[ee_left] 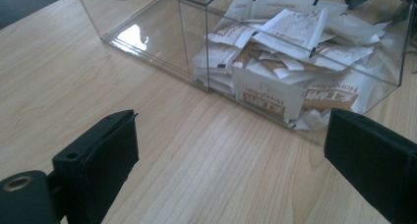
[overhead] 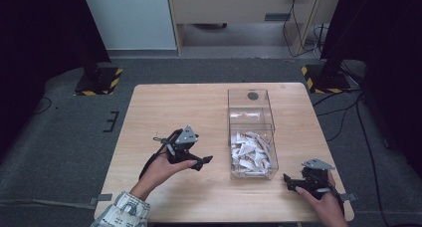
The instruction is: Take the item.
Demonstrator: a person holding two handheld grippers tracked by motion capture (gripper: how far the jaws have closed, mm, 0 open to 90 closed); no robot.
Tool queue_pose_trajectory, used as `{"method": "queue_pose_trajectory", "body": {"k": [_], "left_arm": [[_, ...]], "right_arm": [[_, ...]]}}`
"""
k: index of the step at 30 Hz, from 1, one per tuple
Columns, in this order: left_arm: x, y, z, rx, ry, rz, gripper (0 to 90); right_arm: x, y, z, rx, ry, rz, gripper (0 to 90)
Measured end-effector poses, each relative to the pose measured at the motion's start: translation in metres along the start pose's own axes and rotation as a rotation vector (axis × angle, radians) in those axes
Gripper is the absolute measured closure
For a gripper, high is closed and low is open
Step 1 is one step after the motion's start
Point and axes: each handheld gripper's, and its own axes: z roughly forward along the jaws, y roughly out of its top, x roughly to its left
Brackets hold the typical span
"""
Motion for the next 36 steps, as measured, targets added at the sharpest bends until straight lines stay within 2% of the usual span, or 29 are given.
{"method": "queue_pose_trajectory", "body": {"k": [3,6,17,36], "left_arm": [[-0.002,0.007,0.004,-0.002,-0.007,0.003,5.4],[-0.005,0.013,0.009,-0.017,-0.037,-0.006,5.4],[-0.01,0.035,0.023,-0.015,-0.044,0.021,5.5],[-0.02,0.063,0.037,-0.011,-0.056,0.064,5.8]], "right_arm": [[0.0,0.0,0.0,0.0,0.0,0.0,1.7],[0.0,0.0,0.0,0.0,0.0,0.0,1.7],[0.0,0.0,0.0,0.0,0.0,0.0,1.7],[0.0,0.0,0.0,0.0,0.0,0.0,1.7]]}}
